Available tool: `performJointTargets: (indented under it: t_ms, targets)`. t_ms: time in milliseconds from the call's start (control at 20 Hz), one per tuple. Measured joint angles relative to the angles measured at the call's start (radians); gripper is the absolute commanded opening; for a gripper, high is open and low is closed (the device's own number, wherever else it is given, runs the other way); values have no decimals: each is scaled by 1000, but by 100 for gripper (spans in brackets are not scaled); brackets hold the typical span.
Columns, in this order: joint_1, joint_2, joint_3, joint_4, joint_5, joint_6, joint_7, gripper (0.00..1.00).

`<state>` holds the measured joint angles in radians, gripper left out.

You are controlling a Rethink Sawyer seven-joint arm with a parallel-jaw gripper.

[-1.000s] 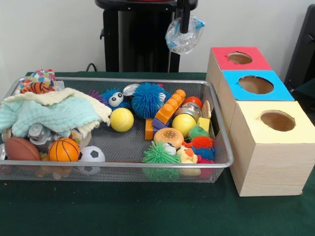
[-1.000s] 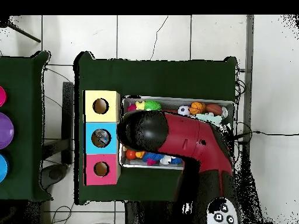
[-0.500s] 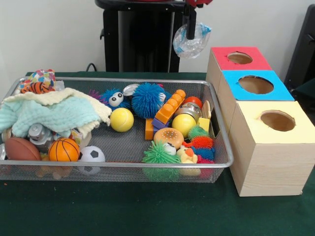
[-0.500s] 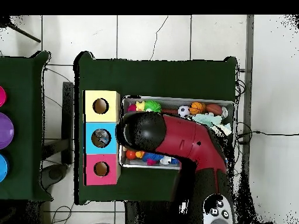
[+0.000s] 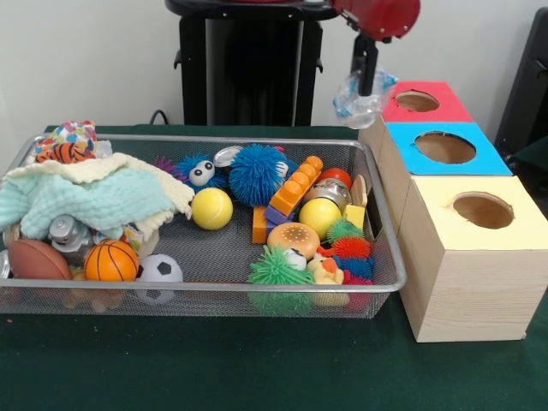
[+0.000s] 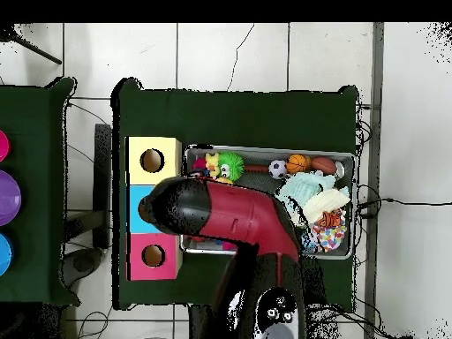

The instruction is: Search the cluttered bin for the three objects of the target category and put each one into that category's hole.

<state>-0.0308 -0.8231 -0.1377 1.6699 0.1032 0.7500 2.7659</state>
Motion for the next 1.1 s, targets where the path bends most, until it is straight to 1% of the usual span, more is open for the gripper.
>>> performJointTargets:
  t_ms: [200, 250, 550, 650, 800, 900, 950, 1100]
  targets:
    - [43, 14, -27, 9, 36, 0, 15, 0]
    - [61, 20, -40, 19, 64, 0, 21, 0]
    - [99, 40, -82, 40, 124, 0, 39, 0]
    - [117, 53, -109, 40, 154, 0, 54, 0]
    - [129, 61, -125, 40, 171, 0, 63, 0]
    - [143, 69, -141, 40, 194, 0, 72, 0]
    - [158, 80, -155, 40, 217, 0, 83, 0]
    - [175, 90, -169, 40, 238, 0, 98, 0]
